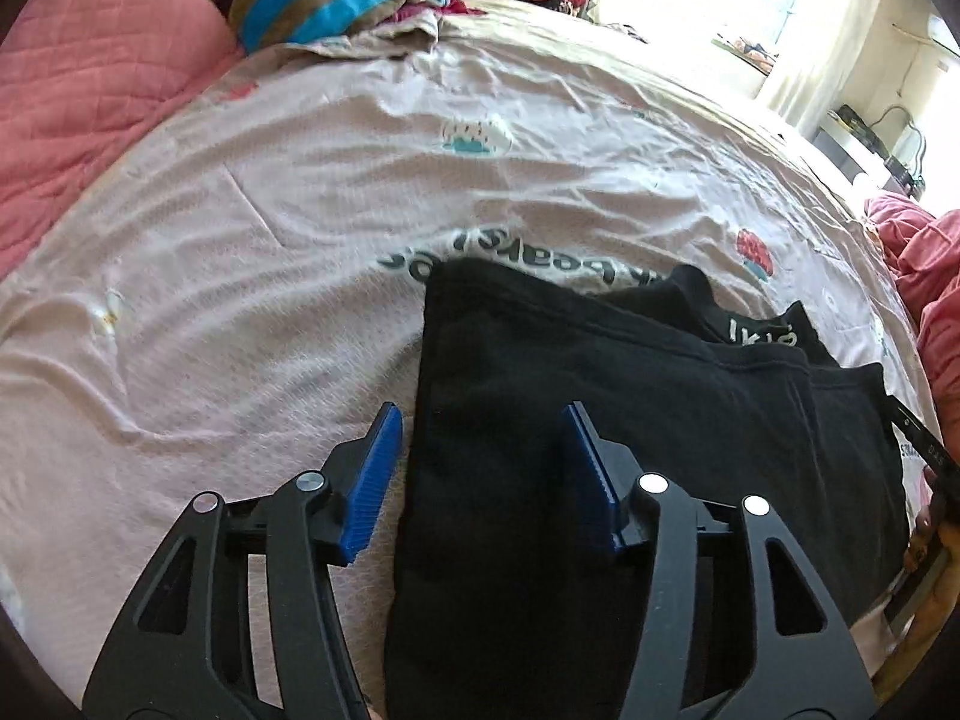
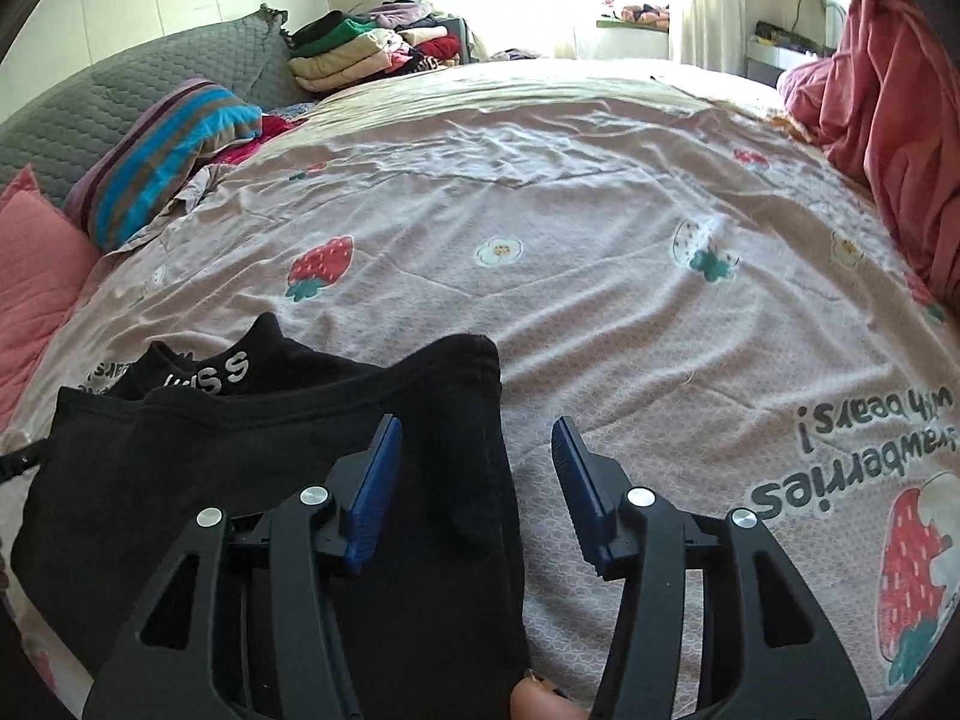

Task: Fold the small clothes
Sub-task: 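Lift the folded edge with both tools and fold it over again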

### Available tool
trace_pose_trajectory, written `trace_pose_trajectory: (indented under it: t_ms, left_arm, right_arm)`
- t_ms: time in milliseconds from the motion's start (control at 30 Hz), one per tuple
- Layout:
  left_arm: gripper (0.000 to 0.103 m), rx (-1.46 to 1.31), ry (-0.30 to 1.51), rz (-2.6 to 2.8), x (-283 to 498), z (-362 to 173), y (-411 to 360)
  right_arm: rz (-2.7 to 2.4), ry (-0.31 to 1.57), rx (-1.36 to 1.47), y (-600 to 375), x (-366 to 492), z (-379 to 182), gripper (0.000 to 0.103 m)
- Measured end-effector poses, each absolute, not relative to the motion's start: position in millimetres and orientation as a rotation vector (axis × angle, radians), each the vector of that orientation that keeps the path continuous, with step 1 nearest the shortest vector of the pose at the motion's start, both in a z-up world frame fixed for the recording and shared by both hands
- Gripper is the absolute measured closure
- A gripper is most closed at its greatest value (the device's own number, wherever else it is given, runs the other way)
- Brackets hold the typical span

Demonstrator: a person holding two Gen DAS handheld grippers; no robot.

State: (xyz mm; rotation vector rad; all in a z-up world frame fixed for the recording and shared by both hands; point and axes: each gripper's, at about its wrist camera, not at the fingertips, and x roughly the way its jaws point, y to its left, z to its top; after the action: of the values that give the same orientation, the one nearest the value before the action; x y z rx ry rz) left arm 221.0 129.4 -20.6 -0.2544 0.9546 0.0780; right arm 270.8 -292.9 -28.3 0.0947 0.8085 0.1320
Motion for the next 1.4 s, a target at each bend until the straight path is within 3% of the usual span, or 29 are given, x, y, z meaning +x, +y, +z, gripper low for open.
trace_pose_trajectory:
  t_ms: [100, 200, 267, 367, 400, 700, 1167, 1300, 1400]
  left_arm:
    - [0.056, -0.278, 0.952, 0.075, 223, -29, 130]
    - [0.059, -0.297, 0.934, 0.091, 222, -30, 133]
    - [0.08, -0.285, 0.922, 0.098, 222, -29, 133]
    - [0.097, -0.233, 0.906, 0.109, 220, -23, 131]
    - [0.098, -0.221, 0.894, 0.106, 219, -20, 131]
    - [0.099, -0.237, 0.784, 0.098, 211, 15, 137]
    - [0.102, -0.25, 0.857, 0.147, 215, -25, 149]
    - [0.102, -0.243, 0.85, 0.14, 211, -21, 148]
    - [0.102, -0.245, 0.852, 0.137, 208, -19, 148]
  right_arm:
    - [0.155, 0.822, 0.097, -291, 272, -32, 0.057]
    - [0.188, 0.832, 0.083, -284, 271, -35, 0.088]
    - [0.189, 0.817, 0.057, -280, 269, -33, 0.094]
    - [0.18, 0.783, 0.049, -279, 264, -25, 0.095]
    - [0.175, 0.769, 0.048, -279, 262, -22, 0.095]
    - [0.151, 0.629, 0.021, -281, 259, 22, 0.095]
    - [0.05, 0.79, -0.031, -275, 280, -36, 0.094]
    - [0.024, 0.804, -0.049, -274, 278, -41, 0.091]
    - [-0.002, 0.803, -0.048, -276, 275, -41, 0.08]
